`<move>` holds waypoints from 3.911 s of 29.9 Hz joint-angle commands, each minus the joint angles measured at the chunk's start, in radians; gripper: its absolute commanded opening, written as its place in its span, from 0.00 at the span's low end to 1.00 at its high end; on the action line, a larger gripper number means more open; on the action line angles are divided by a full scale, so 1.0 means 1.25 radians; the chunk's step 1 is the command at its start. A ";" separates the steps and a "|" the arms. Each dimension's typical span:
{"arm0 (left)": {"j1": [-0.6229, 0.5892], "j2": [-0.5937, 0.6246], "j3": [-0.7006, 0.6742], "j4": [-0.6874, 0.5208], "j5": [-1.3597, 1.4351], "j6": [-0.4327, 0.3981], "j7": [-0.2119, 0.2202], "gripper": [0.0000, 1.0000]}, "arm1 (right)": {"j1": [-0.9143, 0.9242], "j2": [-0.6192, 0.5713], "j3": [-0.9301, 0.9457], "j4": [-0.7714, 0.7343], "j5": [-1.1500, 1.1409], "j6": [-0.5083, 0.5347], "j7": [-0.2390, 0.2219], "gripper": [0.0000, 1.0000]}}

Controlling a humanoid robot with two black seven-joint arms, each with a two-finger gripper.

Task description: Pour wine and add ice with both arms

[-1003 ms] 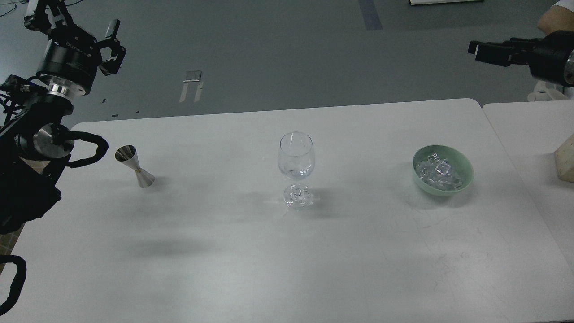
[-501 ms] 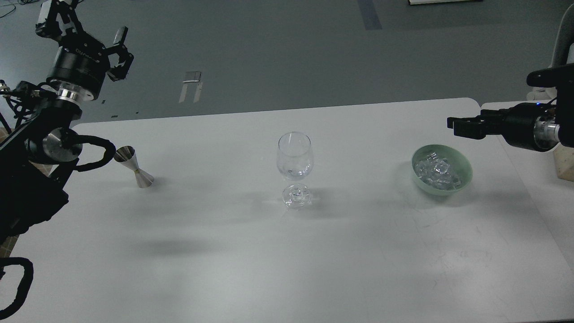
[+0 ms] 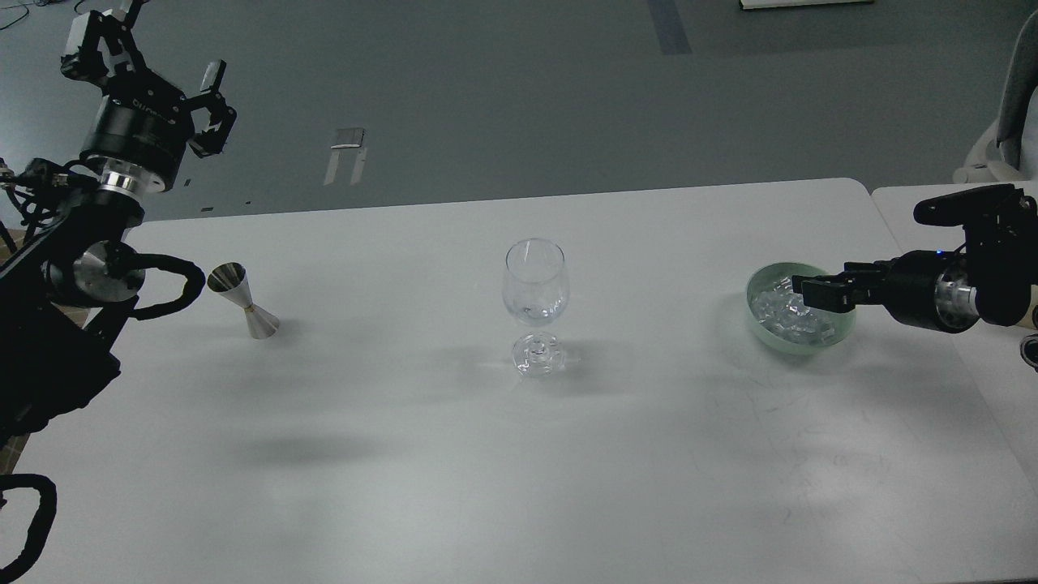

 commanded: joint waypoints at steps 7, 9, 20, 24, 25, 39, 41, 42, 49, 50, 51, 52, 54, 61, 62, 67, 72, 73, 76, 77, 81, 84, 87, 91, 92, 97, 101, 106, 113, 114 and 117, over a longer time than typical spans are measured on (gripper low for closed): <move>0.004 -0.002 0.003 0.010 0.001 -0.003 0.000 0.98 | -0.021 0.032 -0.003 -0.009 -0.039 0.000 -0.056 0.75; 0.004 0.000 0.004 0.010 0.003 -0.007 0.000 0.98 | -0.022 0.039 -0.005 -0.011 -0.042 0.000 -0.060 0.73; 0.013 0.002 0.003 0.010 0.001 -0.007 0.000 0.98 | -0.022 0.086 -0.005 -0.051 -0.044 0.002 -0.066 0.72; 0.015 0.002 0.003 0.017 0.001 -0.007 0.000 0.98 | -0.021 0.091 -0.005 -0.052 -0.044 0.002 -0.066 0.65; 0.015 0.000 0.003 0.021 0.001 -0.007 0.000 0.98 | -0.022 0.092 -0.005 -0.052 -0.044 0.003 -0.066 0.63; 0.015 0.003 0.003 0.033 0.001 -0.010 0.000 0.98 | -0.011 0.095 -0.024 -0.043 -0.043 0.004 -0.144 0.41; 0.017 0.004 0.003 0.033 0.001 -0.011 0.000 0.98 | -0.011 0.095 -0.024 -0.043 -0.043 0.004 -0.144 0.38; 0.015 0.005 0.003 0.033 0.001 -0.010 0.000 0.98 | -0.011 0.095 -0.024 -0.043 -0.043 0.004 -0.143 0.36; 0.015 0.009 0.003 0.033 0.001 -0.011 0.000 0.98 | -0.016 0.095 -0.026 -0.046 -0.042 0.004 -0.146 0.00; 0.015 0.009 0.003 0.033 0.001 -0.011 0.000 0.98 | -0.016 0.095 -0.026 -0.046 -0.042 0.004 -0.146 0.00; 0.015 0.009 0.003 0.033 0.001 -0.011 0.000 0.98 | -0.014 0.095 -0.026 -0.046 -0.042 0.004 -0.144 0.00; 0.015 0.009 0.003 0.036 0.000 -0.010 0.000 0.98 | -0.011 0.095 -0.024 -0.046 -0.040 0.003 -0.144 0.00; 0.015 0.005 0.003 0.044 0.001 -0.010 0.000 0.98 | -0.010 0.091 -0.023 -0.044 -0.038 0.003 -0.143 0.00; 0.015 0.005 0.004 0.049 0.003 -0.011 0.000 0.98 | -0.005 0.068 0.016 -0.008 -0.033 0.000 -0.137 0.00; 0.015 0.006 0.004 0.049 0.003 -0.011 0.000 0.98 | -0.005 0.053 0.032 0.009 -0.033 0.000 -0.137 0.00; 0.015 0.006 0.003 0.049 0.003 -0.010 0.000 0.98 | -0.007 0.042 0.134 0.066 -0.031 -0.001 -0.137 0.00; 0.012 0.008 0.003 0.049 0.003 -0.007 0.000 0.98 | -0.003 0.041 0.200 0.141 -0.031 0.003 -0.136 0.00; 0.009 0.009 0.001 0.049 0.003 -0.007 0.000 0.98 | 0.000 0.042 0.210 0.149 -0.031 0.003 -0.136 0.00; 0.006 0.010 0.001 0.049 0.001 -0.007 0.000 0.98 | 0.007 0.061 0.237 0.196 -0.031 0.003 -0.136 0.00; 0.006 0.010 0.001 0.049 0.001 -0.007 0.000 0.98 | 0.008 0.068 0.238 0.205 -0.031 0.003 -0.136 0.00; 0.006 0.010 0.003 0.049 0.003 -0.007 0.000 0.98 | 0.043 0.133 0.246 0.223 -0.032 0.004 -0.142 0.00; 0.008 0.011 0.010 0.049 0.006 -0.009 0.000 0.98 | 0.066 0.181 0.244 0.222 -0.031 0.009 -0.147 0.00; 0.010 0.013 0.004 0.049 0.004 -0.010 0.000 0.98 | 0.072 0.211 0.242 0.224 -0.032 0.012 -0.155 0.00; 0.009 0.013 0.000 0.049 0.001 -0.010 0.000 0.98 | 0.075 0.259 0.237 0.235 -0.032 0.013 -0.174 0.00; 0.009 0.013 0.000 0.049 0.001 -0.010 0.000 0.98 | 0.075 0.265 0.237 0.237 -0.032 0.013 -0.174 0.00; 0.014 0.011 -0.039 0.050 -0.001 -0.009 0.000 0.98 | 0.088 0.301 0.214 0.235 -0.062 0.018 -0.169 0.00; 0.020 0.011 -0.078 0.052 0.000 -0.009 0.000 0.98 | 0.114 0.305 0.178 0.240 -0.067 0.018 -0.169 0.00; 0.020 0.013 -0.078 0.052 0.001 -0.010 0.000 0.98 | 0.126 0.316 0.170 0.238 -0.080 0.018 -0.170 0.00; 0.019 0.013 -0.075 0.050 0.001 -0.009 0.000 0.98 | 0.126 0.318 0.170 0.239 -0.093 0.018 -0.171 0.00; 0.019 0.014 -0.074 0.050 0.003 -0.009 0.000 0.98 | 0.125 0.319 0.168 0.240 -0.092 0.018 -0.171 0.00; 0.020 0.016 -0.069 0.050 0.003 -0.010 0.000 0.98 | 0.119 0.332 0.168 0.241 -0.092 0.018 -0.171 0.00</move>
